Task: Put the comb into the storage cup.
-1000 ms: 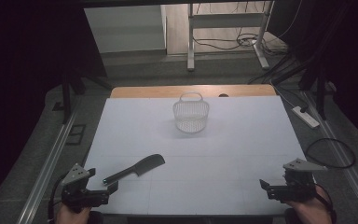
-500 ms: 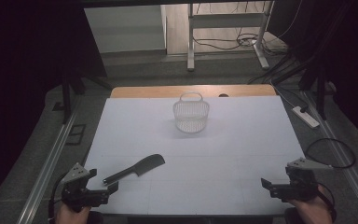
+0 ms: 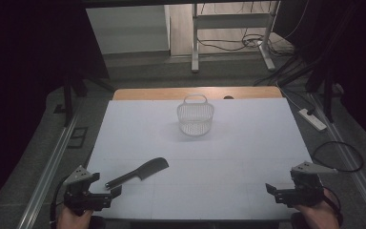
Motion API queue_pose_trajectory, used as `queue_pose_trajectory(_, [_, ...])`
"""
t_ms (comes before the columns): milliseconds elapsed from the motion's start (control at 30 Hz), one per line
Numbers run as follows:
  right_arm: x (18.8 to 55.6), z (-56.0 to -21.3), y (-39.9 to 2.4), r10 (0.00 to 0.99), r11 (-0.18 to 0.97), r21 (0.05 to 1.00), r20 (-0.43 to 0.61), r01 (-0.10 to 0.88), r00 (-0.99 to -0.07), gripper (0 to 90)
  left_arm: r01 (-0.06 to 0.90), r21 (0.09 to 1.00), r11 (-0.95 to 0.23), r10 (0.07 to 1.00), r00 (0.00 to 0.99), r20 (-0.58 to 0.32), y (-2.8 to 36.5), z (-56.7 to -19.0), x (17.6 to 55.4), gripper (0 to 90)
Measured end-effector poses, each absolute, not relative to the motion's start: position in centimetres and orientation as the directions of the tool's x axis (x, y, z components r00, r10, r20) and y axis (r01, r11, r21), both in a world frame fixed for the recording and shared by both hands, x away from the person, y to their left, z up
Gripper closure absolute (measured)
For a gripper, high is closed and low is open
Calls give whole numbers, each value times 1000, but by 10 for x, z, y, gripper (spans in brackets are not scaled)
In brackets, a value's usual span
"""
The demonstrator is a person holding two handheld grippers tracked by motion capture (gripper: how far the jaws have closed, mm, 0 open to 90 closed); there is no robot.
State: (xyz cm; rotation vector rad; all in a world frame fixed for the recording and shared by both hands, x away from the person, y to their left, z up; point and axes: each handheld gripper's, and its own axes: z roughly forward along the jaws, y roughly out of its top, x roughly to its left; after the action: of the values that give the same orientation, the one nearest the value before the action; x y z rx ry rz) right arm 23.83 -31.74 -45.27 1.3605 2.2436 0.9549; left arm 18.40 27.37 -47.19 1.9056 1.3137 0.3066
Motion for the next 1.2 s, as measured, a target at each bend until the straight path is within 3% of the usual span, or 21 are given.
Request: queue_pose_trajectory(1200, [240,-454,-315,867,339,682,40,648,-496,0,675,714,-183,869,451,-204,273,-477,209,0])
